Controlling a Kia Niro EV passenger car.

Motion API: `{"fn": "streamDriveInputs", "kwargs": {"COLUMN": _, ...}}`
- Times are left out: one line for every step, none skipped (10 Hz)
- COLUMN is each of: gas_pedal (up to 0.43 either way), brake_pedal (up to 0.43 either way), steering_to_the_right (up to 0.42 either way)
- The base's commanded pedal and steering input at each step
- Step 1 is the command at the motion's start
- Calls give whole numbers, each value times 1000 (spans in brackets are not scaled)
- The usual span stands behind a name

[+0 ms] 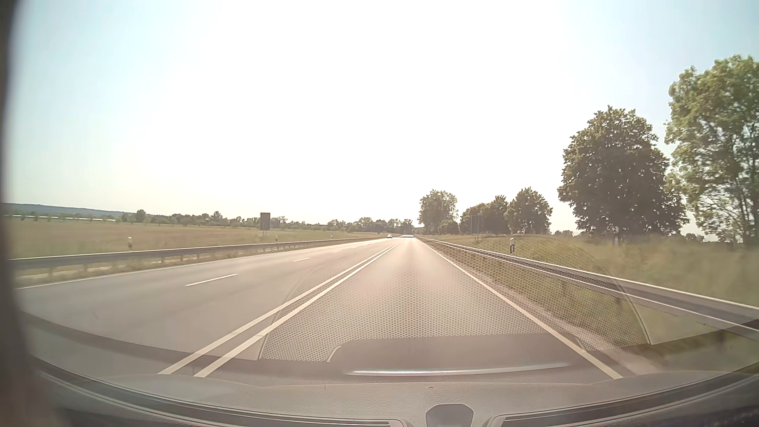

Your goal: Follow the waypoints while adhering to traffic rules and regulations

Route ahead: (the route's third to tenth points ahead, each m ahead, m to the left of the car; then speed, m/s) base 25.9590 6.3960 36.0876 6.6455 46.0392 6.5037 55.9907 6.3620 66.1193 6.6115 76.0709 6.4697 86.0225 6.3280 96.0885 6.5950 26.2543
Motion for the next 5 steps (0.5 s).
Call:
{"fn": "streamDriveInputs", "kwargs": {"gas_pedal": 461, "brake_pedal": 6, "steering_to_the_right": 4}}
{"fn": "streamDriveInputs", "kwargs": {"gas_pedal": 461, "brake_pedal": 6, "steering_to_the_right": 4}}
{"fn": "streamDriveInputs", "kwargs": {"gas_pedal": 461, "brake_pedal": 6, "steering_to_the_right": 4}}
{"fn": "streamDriveInputs", "kwargs": {"gas_pedal": 461, "brake_pedal": 6, "steering_to_the_right": 4}}
{"fn": "streamDriveInputs", "kwargs": {"gas_pedal": 461, "brake_pedal": 6, "steering_to_the_right": 4}}
